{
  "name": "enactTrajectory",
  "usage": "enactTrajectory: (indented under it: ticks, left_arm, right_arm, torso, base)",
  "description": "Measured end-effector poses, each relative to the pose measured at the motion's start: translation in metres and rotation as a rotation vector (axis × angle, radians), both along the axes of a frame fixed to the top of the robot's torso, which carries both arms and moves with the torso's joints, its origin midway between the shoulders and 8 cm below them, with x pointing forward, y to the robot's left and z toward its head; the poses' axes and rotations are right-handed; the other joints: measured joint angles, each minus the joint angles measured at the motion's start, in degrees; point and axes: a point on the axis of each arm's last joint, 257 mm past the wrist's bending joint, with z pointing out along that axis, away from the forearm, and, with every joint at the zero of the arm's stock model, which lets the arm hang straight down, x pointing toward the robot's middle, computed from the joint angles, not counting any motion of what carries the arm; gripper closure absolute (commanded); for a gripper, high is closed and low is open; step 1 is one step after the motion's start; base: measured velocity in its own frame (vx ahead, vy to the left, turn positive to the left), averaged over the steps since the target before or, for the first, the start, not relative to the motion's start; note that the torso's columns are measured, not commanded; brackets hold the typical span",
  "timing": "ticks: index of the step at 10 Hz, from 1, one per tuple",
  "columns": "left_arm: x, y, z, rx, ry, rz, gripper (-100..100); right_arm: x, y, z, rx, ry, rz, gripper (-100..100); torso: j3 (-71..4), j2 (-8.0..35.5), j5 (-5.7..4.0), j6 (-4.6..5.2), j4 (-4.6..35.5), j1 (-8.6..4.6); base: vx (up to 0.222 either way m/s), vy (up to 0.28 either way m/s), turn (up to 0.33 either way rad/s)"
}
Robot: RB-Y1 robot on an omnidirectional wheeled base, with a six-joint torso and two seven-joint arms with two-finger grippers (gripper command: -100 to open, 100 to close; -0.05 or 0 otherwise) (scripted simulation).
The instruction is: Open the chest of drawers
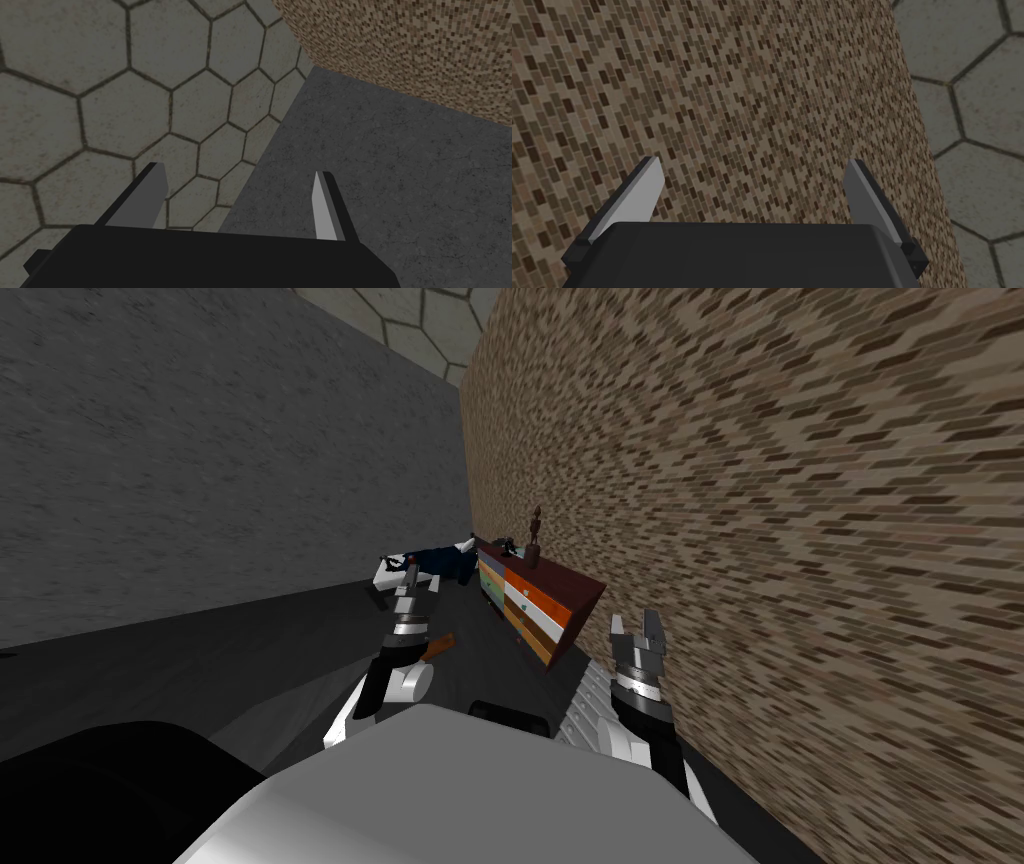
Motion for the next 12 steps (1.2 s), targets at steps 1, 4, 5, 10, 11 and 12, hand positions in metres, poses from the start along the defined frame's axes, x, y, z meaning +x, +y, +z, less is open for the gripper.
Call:
enactTrajectory:
  ticks: [1, 4, 5, 10, 11, 12]
  left_arm:
    - [0.0000, 0.0000, 0.0000, 0.000, 0.000, 0.000, 0]
    - [0.0000, 0.0000, 0.0001, 0.000, 0.000, 0.000, 0]
    - [-0.0001, 0.0000, 0.0001, 0.000, 0.000, 0.000, 0]
    - [-0.0001, 0.0000, 0.0002, 0.000, 0.000, 0.000, 0]
    - [0.0000, 0.0000, 0.0000, 0.000, 0.000, 0.000, 0]
    - [0.0000, 0.0000, -0.0001, 0.000, 0.000, 0.000, 0]
  right_arm:
    - [0.0000, 0.0000, 0.0000, 0.000, 0.000, 0.000, 0]
    - [0.0000, 0.0000, 0.0001, 0.000, 0.000, 0.000, 0]
    - [0.0000, 0.0000, 0.0001, 0.000, 0.000, 0.000, 0]
    - [-0.0001, 0.0000, 0.0002, 0.000, 0.000, 0.000, -100]
    - [0.0018, 0.0029, -0.0014, -0.029, 0.011, 0.009, -100]
    - [0.0050, 0.0060, -0.0036, -0.070, 0.027, 0.017, -100]
  torso:
    - [-4.7, 2.3, 0.00, 0.00, 2.3, 0.00]
    - [-28.5, 14.2, 0.00, 0.00, 14.2, 0.00]
    - [-36.9, 18.5, 0.00, 0.00, 18.5, 0.00]
    - [-79.2, 39.6, 0.00, 0.00, 39.6, 0.00]
    - [-83.1, 41.5, 0.00, 0.00, 41.5, 0.01]
    - [-84.3, 42.0, 0.01, 0.00, 42.0, 0.03]
  base:
    - [0.000, 0.000, 0.000]
    - [0.000, 0.000, 0.000]
    - [0.000, 0.000, 0.000]
    - [0.003, 0.002, 0.002]
    - [0.027, 0.017, 0.013]
    - [0.033, 0.023, 0.017]
